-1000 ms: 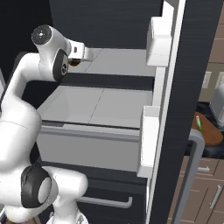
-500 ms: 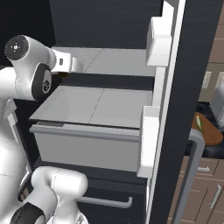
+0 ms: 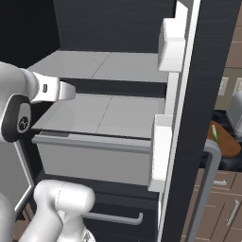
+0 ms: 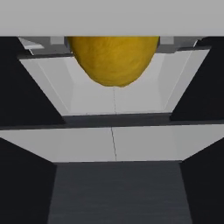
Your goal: Retrieve a lemon from the fridge and place it on the cutting board with the fish.
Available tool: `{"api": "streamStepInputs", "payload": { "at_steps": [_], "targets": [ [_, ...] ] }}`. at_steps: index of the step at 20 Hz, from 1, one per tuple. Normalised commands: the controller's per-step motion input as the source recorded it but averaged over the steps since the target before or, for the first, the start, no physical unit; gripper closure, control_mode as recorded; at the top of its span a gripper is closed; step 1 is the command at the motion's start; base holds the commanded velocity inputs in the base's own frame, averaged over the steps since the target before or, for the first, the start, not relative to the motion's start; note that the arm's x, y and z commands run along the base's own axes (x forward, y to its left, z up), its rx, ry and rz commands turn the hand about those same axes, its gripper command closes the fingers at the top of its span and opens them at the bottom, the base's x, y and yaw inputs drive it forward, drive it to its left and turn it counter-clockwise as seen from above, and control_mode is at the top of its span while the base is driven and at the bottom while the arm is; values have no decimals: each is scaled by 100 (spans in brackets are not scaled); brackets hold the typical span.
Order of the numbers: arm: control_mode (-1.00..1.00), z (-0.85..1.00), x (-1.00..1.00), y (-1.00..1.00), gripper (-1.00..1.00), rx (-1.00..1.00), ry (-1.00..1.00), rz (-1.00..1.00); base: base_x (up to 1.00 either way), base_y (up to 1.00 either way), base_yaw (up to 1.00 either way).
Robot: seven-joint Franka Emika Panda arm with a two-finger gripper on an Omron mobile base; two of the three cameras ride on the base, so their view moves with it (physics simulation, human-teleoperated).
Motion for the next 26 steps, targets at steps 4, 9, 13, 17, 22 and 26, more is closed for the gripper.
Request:
{"api": "streamStepInputs", "payload": {
  "at_steps": [4,9,13,17,22,26],
  "targets": [
    [-100,-18,-92,0,100,0,0,0,0,0,0],
    [-100,-23,-62,0,100,0,0,0,0,0,0],
    [-100,-23,-17,0,100,0,0,0,0,0,0],
    [-100,0,0,0,100,0,0,0,0,0,0],
    [100,0,0,0,100,0,0,0,-1,0,0],
    [100,0,0,0,100,0,0,0,-39,0,0]
  ]
}}
